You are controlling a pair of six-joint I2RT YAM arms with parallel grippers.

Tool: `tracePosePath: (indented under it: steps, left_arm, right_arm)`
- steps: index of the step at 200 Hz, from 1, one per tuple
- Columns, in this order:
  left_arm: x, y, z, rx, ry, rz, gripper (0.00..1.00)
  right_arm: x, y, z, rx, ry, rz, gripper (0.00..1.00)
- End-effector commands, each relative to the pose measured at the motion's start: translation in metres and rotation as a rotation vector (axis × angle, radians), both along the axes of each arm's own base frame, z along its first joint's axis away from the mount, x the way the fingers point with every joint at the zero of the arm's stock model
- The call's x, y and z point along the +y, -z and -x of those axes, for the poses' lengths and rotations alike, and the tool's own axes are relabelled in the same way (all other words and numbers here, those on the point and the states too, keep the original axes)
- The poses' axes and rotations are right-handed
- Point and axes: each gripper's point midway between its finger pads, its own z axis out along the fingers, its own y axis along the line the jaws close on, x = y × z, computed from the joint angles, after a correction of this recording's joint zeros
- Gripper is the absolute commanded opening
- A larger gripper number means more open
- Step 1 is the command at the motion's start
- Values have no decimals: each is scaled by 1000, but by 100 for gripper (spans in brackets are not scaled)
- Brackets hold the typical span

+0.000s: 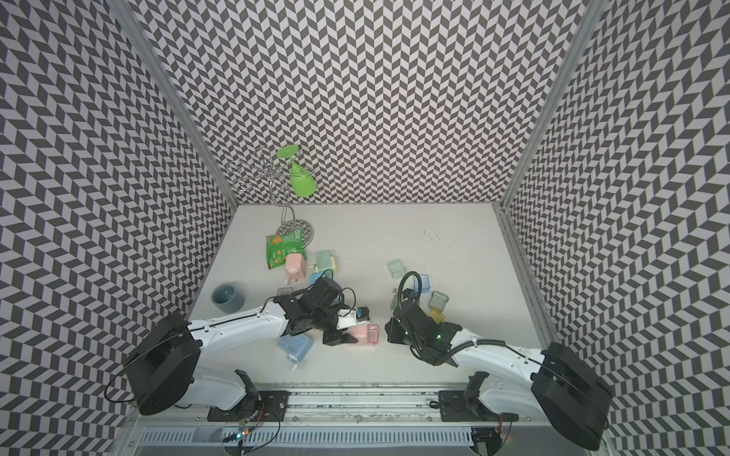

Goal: Put the tray back into the pencil sharpener
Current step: Close the container of the pencil sharpener.

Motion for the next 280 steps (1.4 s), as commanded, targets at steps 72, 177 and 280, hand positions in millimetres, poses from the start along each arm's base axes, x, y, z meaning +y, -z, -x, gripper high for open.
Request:
tracePosePath:
  steps: [72, 177, 280]
  left_arm:
    - [-2, -1, 0, -19, 6, 17, 39]
    - [-3, 5, 3, 2, 5, 8, 37]
    - [-2, 4, 1, -5, 0, 4, 36]
  right_arm:
    - [44, 0, 6, 20, -154, -158, 17]
    - [63, 2, 14, 41, -216, -272, 17]
    - [73, 2, 15, 54, -235, -321, 17]
